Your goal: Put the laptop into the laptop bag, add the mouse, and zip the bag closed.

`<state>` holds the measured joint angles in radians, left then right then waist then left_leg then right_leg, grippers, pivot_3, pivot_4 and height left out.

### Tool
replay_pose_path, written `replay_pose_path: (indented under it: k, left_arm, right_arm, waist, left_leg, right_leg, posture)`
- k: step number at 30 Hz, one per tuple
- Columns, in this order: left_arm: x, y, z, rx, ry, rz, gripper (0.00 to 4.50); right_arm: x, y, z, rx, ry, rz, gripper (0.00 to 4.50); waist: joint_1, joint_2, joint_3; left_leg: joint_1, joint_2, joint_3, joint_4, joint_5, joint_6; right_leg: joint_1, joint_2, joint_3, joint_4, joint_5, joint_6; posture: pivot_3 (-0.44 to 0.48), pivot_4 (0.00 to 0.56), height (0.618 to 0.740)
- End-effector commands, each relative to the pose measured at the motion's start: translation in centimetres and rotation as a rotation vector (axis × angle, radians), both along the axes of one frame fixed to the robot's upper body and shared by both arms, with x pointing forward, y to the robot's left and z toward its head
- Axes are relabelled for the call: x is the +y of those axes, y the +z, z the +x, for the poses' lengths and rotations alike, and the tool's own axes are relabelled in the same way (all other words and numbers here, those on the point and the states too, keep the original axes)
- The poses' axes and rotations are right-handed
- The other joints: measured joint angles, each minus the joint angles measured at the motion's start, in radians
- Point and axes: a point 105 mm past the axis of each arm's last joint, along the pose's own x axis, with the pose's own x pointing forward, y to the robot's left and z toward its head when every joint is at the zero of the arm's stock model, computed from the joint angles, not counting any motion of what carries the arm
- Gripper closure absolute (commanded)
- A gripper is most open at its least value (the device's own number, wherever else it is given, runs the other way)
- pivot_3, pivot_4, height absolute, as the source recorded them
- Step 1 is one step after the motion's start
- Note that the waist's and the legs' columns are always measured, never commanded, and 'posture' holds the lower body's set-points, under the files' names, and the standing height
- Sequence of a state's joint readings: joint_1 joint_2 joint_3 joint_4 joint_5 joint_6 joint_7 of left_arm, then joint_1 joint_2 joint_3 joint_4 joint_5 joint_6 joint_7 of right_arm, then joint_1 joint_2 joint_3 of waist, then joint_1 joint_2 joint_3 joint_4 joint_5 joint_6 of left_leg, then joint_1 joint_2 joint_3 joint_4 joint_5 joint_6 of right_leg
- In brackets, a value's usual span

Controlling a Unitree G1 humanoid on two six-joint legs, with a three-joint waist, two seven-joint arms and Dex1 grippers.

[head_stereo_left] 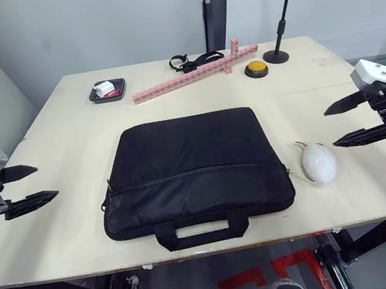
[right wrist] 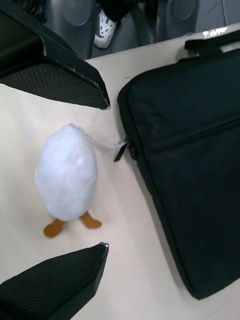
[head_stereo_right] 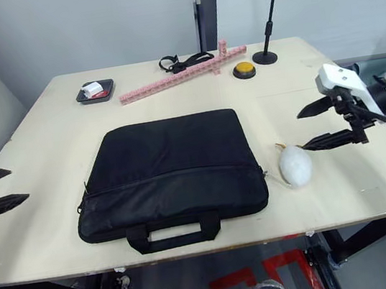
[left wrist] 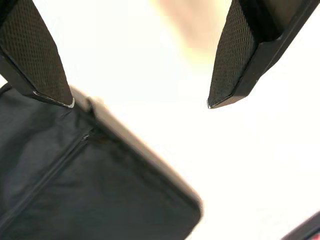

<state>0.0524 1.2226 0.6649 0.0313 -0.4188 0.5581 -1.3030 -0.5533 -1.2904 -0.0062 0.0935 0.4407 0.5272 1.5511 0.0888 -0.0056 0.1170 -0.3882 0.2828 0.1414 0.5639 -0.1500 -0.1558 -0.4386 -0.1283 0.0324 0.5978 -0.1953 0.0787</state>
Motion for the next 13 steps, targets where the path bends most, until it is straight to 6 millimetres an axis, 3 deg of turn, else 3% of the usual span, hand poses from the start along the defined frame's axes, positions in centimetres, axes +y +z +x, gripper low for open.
replay_pose_path:
  k: [1, 13]
  left_arm:
    - [0.73, 1.56, 0.11, -0.055, 0.002, 0.037, 0.02]
    - [1.50, 1.11, 0.24, -0.032, 0.006, 0.075, 0.02]
  right_arm:
    - [0.34, 1.23, -0.48, -0.042, 0.021, 0.003, 0.00]
    - [-0.12, 0.98, -0.82, -0.050, 0.000, 0.006, 0.00]
  waist:
    - [0.001, 0.000, 0.000]
    - [0.003, 0.000, 0.000]
  left_leg:
    - [0.000, 0.000, 0.000, 0.001, 0.000, 0.000]
    - [0.002, 0.000, -0.001, 0.008, 0.000, 0.000]
  right_leg:
    - [0.000, 0.000, 0.000, 0.001, 0.000, 0.000]
    - [0.000, 0.000, 0.001, 0.011, -0.001, -0.002]
  posture:
    - [0.000, 0.150, 0.740]
    - [0.000, 0.150, 0.740]
